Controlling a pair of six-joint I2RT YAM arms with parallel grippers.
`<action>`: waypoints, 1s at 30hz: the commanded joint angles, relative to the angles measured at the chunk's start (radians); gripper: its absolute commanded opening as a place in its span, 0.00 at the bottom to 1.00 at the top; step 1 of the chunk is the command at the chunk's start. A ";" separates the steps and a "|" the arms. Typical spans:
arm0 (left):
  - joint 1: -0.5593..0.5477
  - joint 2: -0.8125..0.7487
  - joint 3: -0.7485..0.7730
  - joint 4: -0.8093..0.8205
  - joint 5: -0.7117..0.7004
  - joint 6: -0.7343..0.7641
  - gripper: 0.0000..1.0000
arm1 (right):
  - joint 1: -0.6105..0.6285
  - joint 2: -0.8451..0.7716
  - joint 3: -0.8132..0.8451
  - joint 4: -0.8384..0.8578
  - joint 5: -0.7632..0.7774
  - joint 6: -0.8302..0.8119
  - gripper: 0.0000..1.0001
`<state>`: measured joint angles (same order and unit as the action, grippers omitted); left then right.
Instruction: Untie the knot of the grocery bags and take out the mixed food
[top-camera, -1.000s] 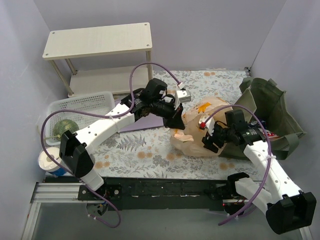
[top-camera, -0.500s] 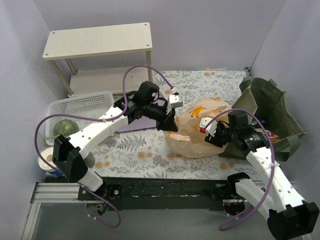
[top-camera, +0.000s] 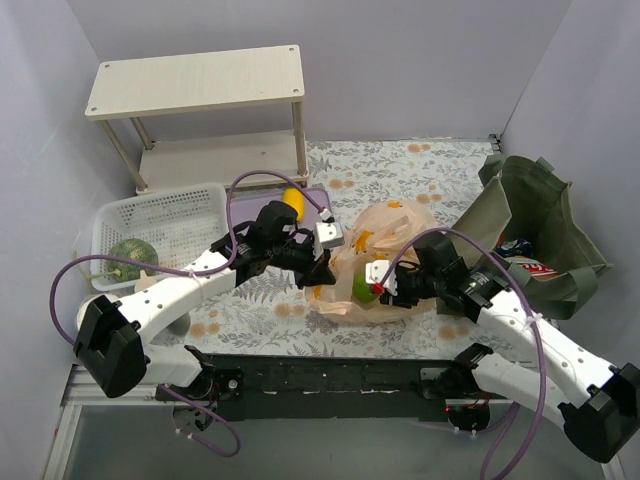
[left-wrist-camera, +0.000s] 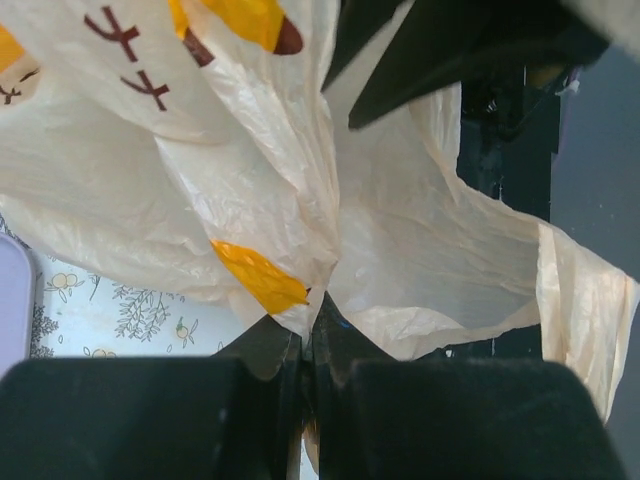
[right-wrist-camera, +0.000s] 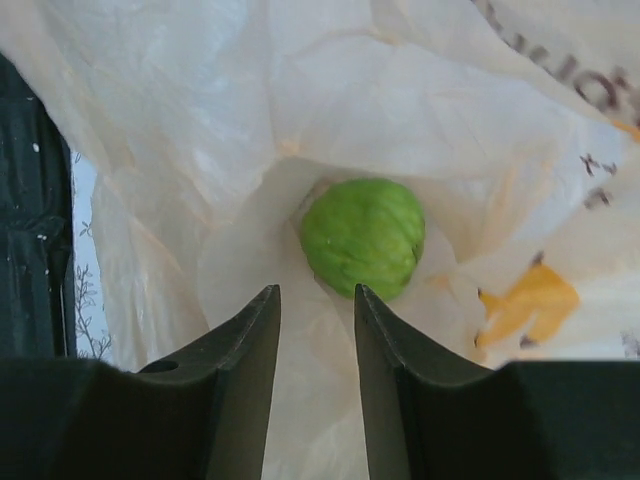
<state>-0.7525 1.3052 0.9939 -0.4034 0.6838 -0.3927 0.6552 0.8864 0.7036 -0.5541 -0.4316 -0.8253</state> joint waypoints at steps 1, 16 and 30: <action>-0.001 0.003 -0.017 0.095 -0.006 -0.070 0.00 | 0.053 0.065 -0.024 0.196 0.025 0.029 0.41; -0.001 -0.030 -0.061 0.094 -0.007 -0.086 0.00 | 0.069 0.335 -0.118 0.487 0.235 0.195 0.70; 0.008 0.003 -0.041 0.115 -0.086 -0.090 0.00 | 0.066 0.153 0.052 0.187 0.206 0.189 0.01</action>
<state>-0.7513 1.3167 0.9314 -0.3103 0.6266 -0.4805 0.7200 1.1568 0.6380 -0.1822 -0.1886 -0.6132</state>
